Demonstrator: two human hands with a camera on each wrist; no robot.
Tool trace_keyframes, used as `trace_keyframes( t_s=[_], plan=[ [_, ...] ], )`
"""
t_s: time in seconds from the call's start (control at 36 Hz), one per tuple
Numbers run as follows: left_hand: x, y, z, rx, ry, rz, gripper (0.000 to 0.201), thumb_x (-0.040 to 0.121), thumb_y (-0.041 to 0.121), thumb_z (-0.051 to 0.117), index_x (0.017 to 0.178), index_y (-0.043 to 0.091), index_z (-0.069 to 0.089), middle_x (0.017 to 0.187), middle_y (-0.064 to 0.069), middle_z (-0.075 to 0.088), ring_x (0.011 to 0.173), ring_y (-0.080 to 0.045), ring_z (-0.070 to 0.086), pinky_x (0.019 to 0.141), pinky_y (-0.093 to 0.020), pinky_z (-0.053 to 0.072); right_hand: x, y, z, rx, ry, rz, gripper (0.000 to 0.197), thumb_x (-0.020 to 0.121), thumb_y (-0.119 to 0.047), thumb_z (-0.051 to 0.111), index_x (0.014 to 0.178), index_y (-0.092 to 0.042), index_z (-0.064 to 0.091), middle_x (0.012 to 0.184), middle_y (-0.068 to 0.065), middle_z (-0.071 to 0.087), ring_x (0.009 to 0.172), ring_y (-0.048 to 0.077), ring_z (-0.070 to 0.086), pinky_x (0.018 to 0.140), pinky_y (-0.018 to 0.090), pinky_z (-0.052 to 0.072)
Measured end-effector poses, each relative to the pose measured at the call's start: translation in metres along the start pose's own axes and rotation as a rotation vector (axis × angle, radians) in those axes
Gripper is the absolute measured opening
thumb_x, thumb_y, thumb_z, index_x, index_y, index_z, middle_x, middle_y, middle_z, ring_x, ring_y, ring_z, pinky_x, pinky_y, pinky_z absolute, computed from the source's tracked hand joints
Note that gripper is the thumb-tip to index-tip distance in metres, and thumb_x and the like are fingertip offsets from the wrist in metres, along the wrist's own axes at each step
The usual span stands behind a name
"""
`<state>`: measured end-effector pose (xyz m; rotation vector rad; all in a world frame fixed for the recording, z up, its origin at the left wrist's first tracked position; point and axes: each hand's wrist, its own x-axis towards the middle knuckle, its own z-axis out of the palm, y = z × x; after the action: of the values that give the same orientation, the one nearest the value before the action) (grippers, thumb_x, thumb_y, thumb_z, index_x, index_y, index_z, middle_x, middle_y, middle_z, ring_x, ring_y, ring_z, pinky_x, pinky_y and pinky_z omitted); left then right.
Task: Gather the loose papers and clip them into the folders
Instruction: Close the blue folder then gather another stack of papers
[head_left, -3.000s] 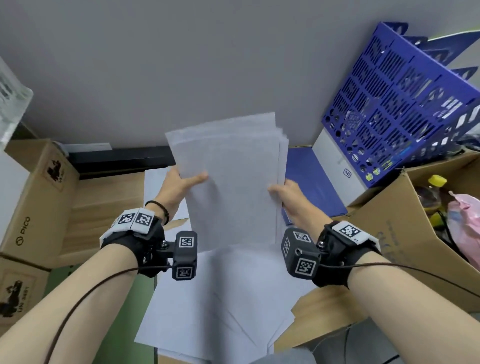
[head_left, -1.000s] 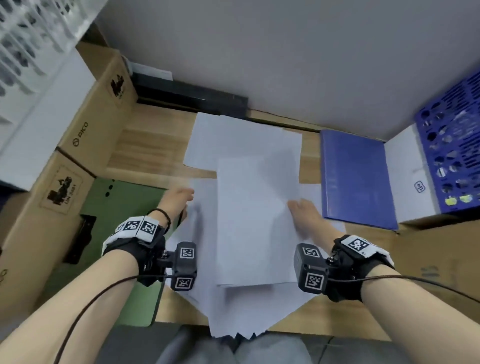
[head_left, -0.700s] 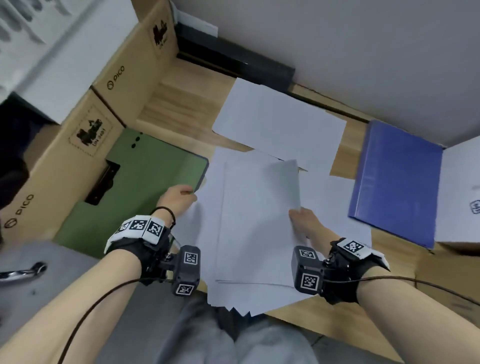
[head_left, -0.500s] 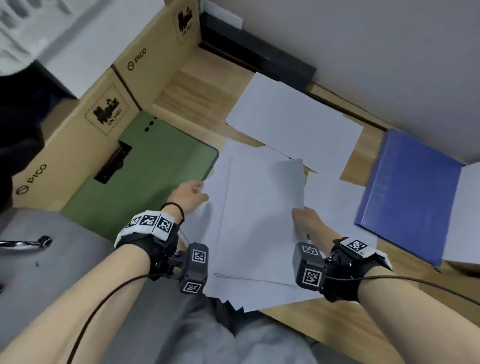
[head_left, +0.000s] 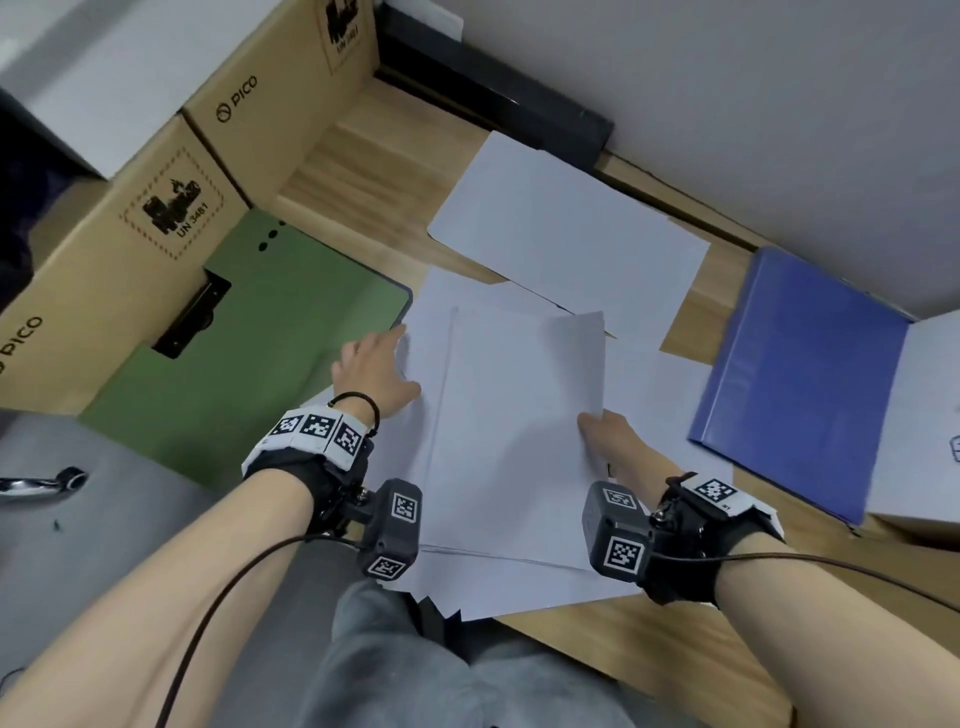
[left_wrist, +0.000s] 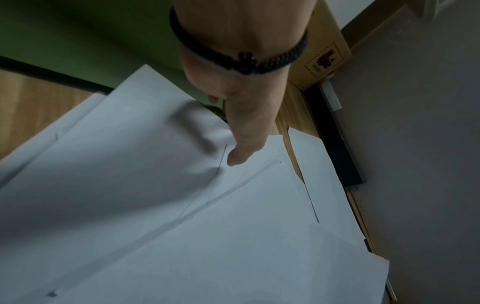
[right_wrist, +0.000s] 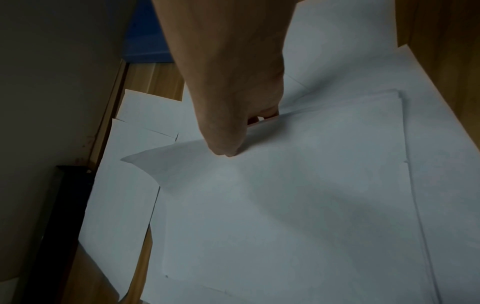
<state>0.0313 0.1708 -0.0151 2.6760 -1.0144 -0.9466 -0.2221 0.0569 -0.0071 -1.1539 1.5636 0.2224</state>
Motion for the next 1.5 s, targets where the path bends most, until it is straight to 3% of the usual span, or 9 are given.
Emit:
trace_keyframes(
  t_s=[0.28,0.42,0.78,0.89,1.0,1.08,1.14,1.28,1.5],
  plan=[
    [0.01,0.008,-0.002,-0.402,-0.089,-0.083,0.054,0.079,0.021,0.075,0.124,0.011,0.048,0.11,-0.014,0.055,0.113,-0.031,0.055,0.087,-0.034,0.043,0.004,0.009,-0.005,0.066,-0.011,-0.032,0.021,0.096,-0.016,0.034,0.111,-0.011,0.049,0.084,-0.001,0.054,0.068,0.014,0.049,0.052,0.024,0.034],
    [0.013,0.008,-0.002,-0.458,-0.059,-0.085,0.049,0.08,0.016,0.075,0.12,0.009,0.048,0.093,-0.001,0.053,0.091,-0.021,0.054,0.079,-0.029,0.041,0.01,0.014,-0.005,0.065,0.015,-0.039,0.022,0.098,-0.018,0.033,0.111,-0.012,0.049,0.092,0.004,0.056,0.065,0.012,0.047,0.047,0.023,0.029],
    [0.004,0.026,0.006,-0.229,-0.276,-0.075,0.069,0.084,0.033,0.072,0.136,0.001,0.04,0.133,-0.012,0.049,0.12,-0.031,0.049,0.097,-0.037,0.042,0.012,0.024,-0.013,0.157,-0.06,-0.014,0.027,0.1,-0.026,0.037,0.117,-0.012,0.051,0.092,0.003,0.063,0.08,0.021,0.062,0.066,0.027,0.047],
    [-0.001,0.035,-0.006,-0.241,-0.248,-0.014,0.053,0.078,0.039,0.074,0.109,0.001,0.053,0.113,-0.012,0.059,0.104,-0.03,0.057,0.093,-0.04,0.047,0.005,0.028,-0.031,0.194,0.009,-0.011,0.034,0.097,-0.023,0.037,0.121,-0.005,0.052,0.089,0.006,0.063,0.078,0.024,0.063,0.066,0.029,0.049],
    [0.006,0.027,-0.02,-0.293,-0.242,0.079,0.089,0.052,0.069,0.064,0.114,0.005,0.061,0.108,-0.005,0.065,0.093,-0.024,0.063,0.091,-0.04,0.05,-0.004,0.023,-0.053,0.214,0.145,-0.041,0.029,0.096,-0.018,0.036,0.117,-0.008,0.052,0.083,0.003,0.057,0.07,0.019,0.056,0.058,0.026,0.043],
    [-0.014,0.043,-0.046,-0.323,-0.269,0.172,0.056,0.078,0.043,0.072,0.119,0.005,0.063,0.108,-0.003,0.065,0.096,-0.021,0.061,0.087,-0.032,0.046,-0.011,0.012,-0.066,0.23,0.213,-0.084,0.019,0.093,-0.019,0.039,0.106,-0.013,0.052,0.088,0.004,0.056,0.068,0.014,0.053,0.054,0.026,0.042],
    [-0.021,0.047,-0.056,-0.347,-0.286,0.223,0.036,0.087,0.025,0.069,0.12,0.012,0.063,0.112,0.0,0.065,0.102,-0.019,0.06,0.087,-0.028,0.044,-0.009,0.007,-0.072,0.278,0.202,-0.114,0.03,0.083,-0.026,0.044,0.103,-0.01,0.059,0.086,0.005,0.062,0.079,0.025,0.061,0.075,0.04,0.056],
    [-0.027,0.045,-0.074,-0.45,-0.28,0.251,0.025,0.087,0.026,0.07,0.11,0.018,0.068,0.105,0.004,0.07,0.091,-0.006,0.065,0.074,-0.017,0.047,-0.022,-0.012,-0.071,0.34,0.081,-0.186,0.013,0.087,-0.021,0.047,0.087,-0.012,0.057,0.084,0.011,0.06,0.076,0.026,0.06,0.076,0.036,0.048],
    [-0.034,0.034,-0.088,-0.857,-0.124,0.112,0.034,0.076,0.031,0.079,0.099,0.008,0.072,0.099,-0.009,0.075,0.091,-0.028,0.071,0.087,-0.039,0.055,-0.025,-0.014,-0.056,0.36,0.007,-0.244,0.02,0.095,-0.017,0.047,0.107,-0.015,0.063,0.087,0.004,0.072,0.078,0.023,0.069,0.07,0.033,0.055]
  ],
)
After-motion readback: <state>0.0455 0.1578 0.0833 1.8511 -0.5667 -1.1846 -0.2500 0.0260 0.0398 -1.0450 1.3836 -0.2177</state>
